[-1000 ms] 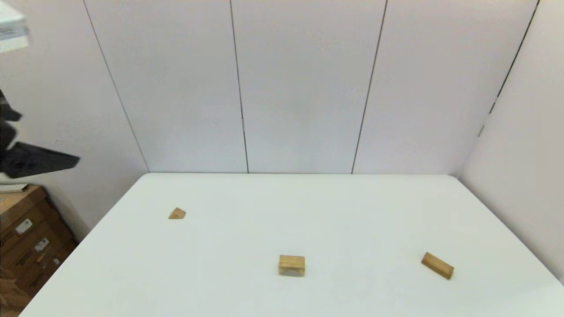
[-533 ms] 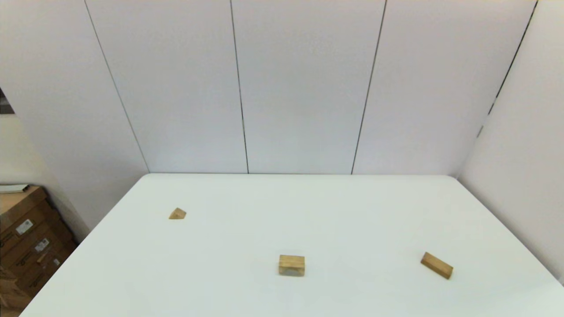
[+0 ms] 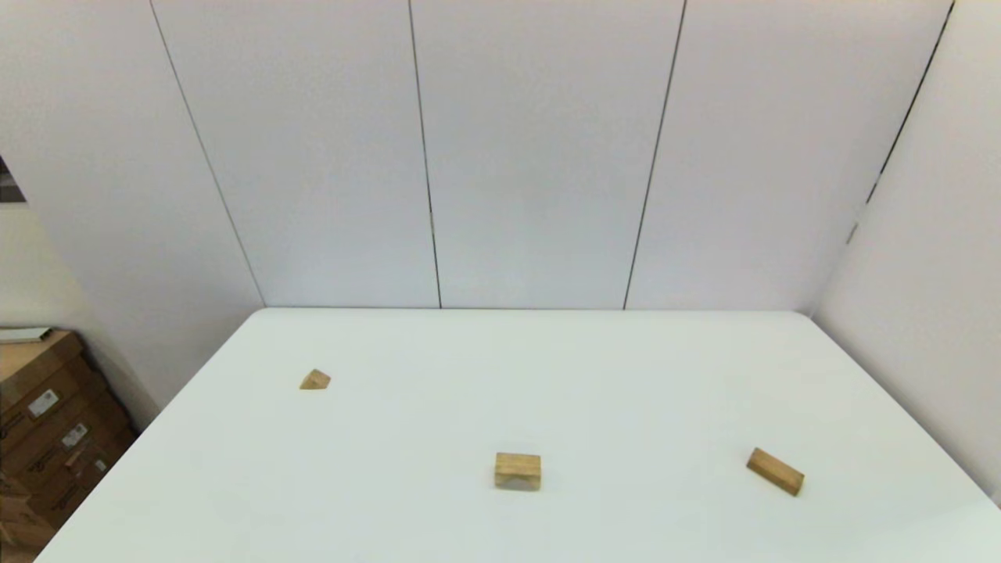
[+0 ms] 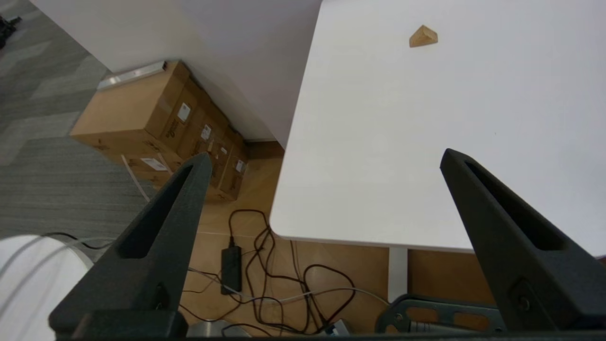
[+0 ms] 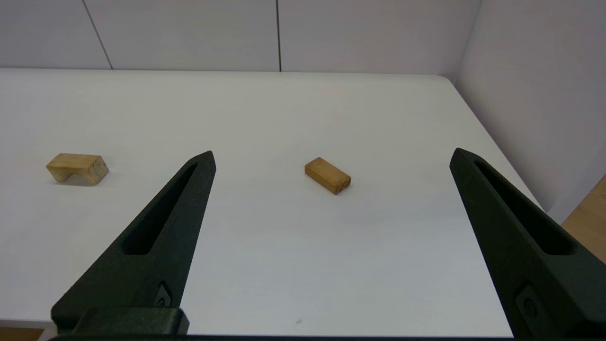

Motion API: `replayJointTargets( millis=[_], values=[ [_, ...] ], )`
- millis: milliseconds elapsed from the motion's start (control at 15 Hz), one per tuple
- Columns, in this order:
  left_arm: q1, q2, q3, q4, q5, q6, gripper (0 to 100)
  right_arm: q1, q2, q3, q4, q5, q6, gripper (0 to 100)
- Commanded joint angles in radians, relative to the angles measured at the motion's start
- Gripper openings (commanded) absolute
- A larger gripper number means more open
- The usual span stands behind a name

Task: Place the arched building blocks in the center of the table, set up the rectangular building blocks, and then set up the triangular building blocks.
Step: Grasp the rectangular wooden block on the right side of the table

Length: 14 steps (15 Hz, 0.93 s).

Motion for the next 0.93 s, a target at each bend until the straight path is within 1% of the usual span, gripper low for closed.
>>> replayJointTargets(
  millis=[67,133,267,333,400,533,667,733,800,867,933],
  values=[
    [0.004,-0.177,0.145,0.000,-0.009,-0.006,100,0.000,0.000,0.002,0.000,0.001,0.000,100],
    [0.004,-0.206,0.190,-0.005,-0.027,-0.008,100,0.000,0.000,0.000,0.000,-0.001,0.000,100],
    [0.004,-0.266,0.309,-0.088,-0.078,-0.009,100,0.000,0.000,0.000,0.000,-0.001,0.000,100],
    [0.005,-0.280,0.368,-0.158,-0.084,-0.011,100,0.000,0.000,0.000,0.000,-0.001,0.000,100],
    [0.005,-0.289,0.454,-0.264,-0.084,-0.017,100,0.000,0.000,0.000,0.000,-0.001,0.000,100],
    [0.005,-0.294,0.547,-0.388,-0.087,-0.035,100,0.000,0.000,0.000,0.000,-0.001,0.000,100],
    [0.005,-0.309,0.573,-0.410,-0.089,-0.037,100,0.000,0.000,0.000,0.000,-0.001,0.000,100],
    [0.005,-0.327,0.575,-0.412,-0.109,-0.038,100,0.000,0.000,0.002,0.000,-0.001,0.000,100],
    [0.005,-0.335,0.576,-0.413,-0.170,-0.046,100,0.000,0.000,0.000,0.000,0.001,0.000,100],
    [0.005,-0.335,0.590,-0.427,-0.241,-0.091,100,0.000,0.000,0.000,0.000,-0.001,0.000,100],
    [0.005,-0.335,0.615,-0.471,-0.277,-0.123,100,0.000,0.000,0.000,0.000,-0.001,0.000,100]
  ],
)
